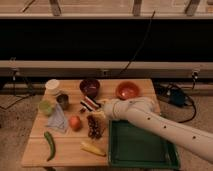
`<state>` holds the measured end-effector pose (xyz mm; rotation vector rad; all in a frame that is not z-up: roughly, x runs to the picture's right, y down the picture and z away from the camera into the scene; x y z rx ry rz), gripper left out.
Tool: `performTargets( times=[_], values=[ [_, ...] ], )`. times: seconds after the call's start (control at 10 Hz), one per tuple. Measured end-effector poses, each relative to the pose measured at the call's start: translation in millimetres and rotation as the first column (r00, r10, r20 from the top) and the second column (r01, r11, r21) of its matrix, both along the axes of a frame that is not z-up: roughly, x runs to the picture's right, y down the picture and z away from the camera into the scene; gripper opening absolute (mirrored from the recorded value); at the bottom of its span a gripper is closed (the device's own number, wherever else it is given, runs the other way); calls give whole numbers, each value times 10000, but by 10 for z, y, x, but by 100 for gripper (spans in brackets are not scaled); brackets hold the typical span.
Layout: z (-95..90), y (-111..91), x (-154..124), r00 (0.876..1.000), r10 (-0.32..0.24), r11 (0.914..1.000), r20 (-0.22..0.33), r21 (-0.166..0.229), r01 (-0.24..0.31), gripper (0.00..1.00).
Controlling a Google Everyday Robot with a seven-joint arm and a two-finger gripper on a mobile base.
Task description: Wipe red bowl with eraser
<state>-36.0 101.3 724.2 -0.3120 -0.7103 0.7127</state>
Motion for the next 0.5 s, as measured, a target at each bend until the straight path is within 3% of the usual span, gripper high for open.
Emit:
performTargets(
  times=[0.2, 0.5],
  values=[
    [3, 4, 213, 9988, 316, 9995, -383, 2, -316, 0],
    [-2, -39, 739, 9871, 1054, 9944, -1202, 130, -1046, 0]
  ],
)
